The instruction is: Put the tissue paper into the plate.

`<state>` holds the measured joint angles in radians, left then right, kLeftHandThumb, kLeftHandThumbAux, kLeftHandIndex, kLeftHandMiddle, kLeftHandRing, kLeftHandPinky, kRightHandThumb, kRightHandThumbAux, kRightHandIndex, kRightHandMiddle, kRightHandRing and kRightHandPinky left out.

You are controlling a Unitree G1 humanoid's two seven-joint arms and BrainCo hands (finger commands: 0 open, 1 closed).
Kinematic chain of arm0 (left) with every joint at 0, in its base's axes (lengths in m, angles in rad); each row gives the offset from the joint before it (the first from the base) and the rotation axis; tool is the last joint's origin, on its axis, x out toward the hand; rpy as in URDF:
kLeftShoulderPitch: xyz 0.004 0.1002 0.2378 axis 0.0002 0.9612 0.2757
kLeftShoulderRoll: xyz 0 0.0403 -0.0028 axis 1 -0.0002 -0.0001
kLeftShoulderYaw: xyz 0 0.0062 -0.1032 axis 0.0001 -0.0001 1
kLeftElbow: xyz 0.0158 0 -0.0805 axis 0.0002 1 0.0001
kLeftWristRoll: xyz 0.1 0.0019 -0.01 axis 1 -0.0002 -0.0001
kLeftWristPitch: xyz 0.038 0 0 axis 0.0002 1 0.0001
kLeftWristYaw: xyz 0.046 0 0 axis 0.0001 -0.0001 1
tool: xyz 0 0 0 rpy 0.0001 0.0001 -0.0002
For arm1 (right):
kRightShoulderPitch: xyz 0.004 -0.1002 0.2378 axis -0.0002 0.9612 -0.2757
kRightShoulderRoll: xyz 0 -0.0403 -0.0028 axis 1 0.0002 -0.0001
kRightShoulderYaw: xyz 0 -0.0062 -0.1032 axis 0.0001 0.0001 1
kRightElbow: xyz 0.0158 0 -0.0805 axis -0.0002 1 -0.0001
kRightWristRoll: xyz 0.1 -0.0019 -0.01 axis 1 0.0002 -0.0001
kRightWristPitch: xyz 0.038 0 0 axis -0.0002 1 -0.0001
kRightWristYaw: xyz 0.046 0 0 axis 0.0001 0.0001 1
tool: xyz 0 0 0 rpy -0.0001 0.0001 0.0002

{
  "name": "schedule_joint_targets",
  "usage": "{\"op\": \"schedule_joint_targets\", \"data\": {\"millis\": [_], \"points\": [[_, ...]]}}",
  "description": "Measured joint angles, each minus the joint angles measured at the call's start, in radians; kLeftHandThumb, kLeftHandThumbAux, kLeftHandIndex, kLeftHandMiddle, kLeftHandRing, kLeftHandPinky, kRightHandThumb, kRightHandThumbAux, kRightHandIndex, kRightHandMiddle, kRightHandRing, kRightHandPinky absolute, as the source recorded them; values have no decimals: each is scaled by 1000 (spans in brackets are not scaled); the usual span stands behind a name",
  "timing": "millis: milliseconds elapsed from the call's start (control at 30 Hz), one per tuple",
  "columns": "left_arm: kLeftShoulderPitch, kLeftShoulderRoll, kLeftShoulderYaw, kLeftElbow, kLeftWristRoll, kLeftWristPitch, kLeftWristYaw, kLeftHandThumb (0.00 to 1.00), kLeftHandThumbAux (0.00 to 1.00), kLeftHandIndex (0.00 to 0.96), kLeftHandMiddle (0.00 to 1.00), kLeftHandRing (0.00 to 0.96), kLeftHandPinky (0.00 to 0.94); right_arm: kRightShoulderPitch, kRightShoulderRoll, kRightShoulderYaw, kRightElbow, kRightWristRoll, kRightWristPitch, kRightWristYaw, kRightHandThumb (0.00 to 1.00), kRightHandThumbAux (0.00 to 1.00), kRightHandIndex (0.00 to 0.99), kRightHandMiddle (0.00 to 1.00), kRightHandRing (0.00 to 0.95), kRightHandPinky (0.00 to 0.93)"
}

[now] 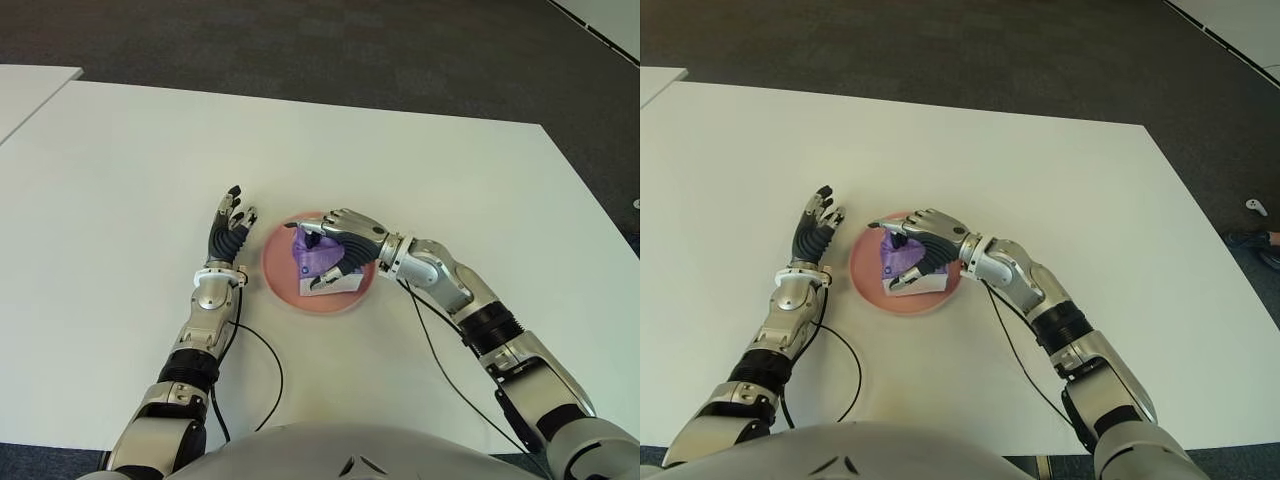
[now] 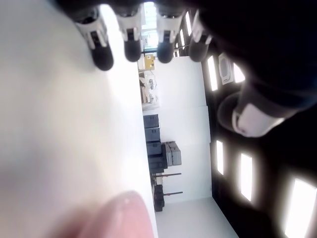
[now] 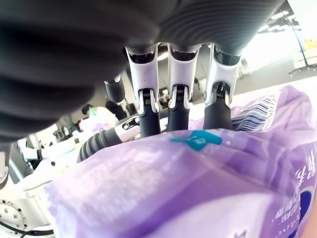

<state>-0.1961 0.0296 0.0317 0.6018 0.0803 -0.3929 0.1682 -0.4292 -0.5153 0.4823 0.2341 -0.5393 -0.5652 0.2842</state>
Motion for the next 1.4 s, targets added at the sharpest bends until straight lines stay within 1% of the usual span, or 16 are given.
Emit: {"op": "schedule_joint_targets", "data": {"millis": [133, 300, 400, 567, 633, 767, 933, 1000, 1133, 1267, 1400], "points": [[-26, 8, 7, 42, -2, -16, 0, 0, 549, 0, 0, 0, 0, 7, -5, -34, -5, 50, 2, 32, 59, 380, 0, 0, 0, 0], [-39, 12, 17, 70, -5, -44, 0, 0, 562, 0, 0, 0, 0, 26, -3, -76, -5, 97, 13, 38, 52, 383, 0, 0, 0, 0], [-19, -3, 12, 40, -3, -45, 0, 0, 565, 0, 0, 0, 0, 30, 5, -101, -7, 119, 27, 43, 50, 381, 0, 0, 0, 0], [32, -23, -2, -53, -1, -8, 0, 4, 569, 0, 0, 0, 0, 24, 15, -159, -10, 187, 79, 64, 68, 367, 0, 0, 0, 0], [41, -31, -4, -78, -1, 14, 1, 6, 571, 0, 0, 0, 0, 18, 32, -187, -11, 212, 99, 60, 79, 366, 0, 0, 0, 0], [56, -33, -8, -133, 0, 60, 1, 7, 579, 0, 0, 0, 0, 18, 89, -237, -14, 269, 129, 24, 105, 374, 0, 0, 0, 0], [63, -38, -10, -175, 1, 96, 1, 7, 582, 0, 0, 0, 0, 28, 167, -294, 8, 358, 135, -10, 106, 379, 0, 0, 0, 0], [66, -41, -11, -192, 1, 108, 1, 6, 585, 0, 0, 0, 0, 27, 194, -317, 38, 376, 123, -39, 100, 382, 0, 0, 0, 0], [91, -55, -18, -246, 1, 132, 1, 2, 601, 0, 0, 0, 0, 27, 243, -378, 138, 406, 57, -117, 80, 409, 0, 0, 0, 0], [125, -63, -29, -314, 0, 173, 0, 0, 614, 0, 0, 0, 0, 36, 281, -434, 227, 458, -15, -160, 52, 450, 0, 0, 0, 0], [140, -69, -41, -360, 0, 200, 0, 0, 621, 0, 0, 0, 0, 53, 314, -475, 260, 496, -44, -189, 20, 494, 0, 0, 0, 0]]}}
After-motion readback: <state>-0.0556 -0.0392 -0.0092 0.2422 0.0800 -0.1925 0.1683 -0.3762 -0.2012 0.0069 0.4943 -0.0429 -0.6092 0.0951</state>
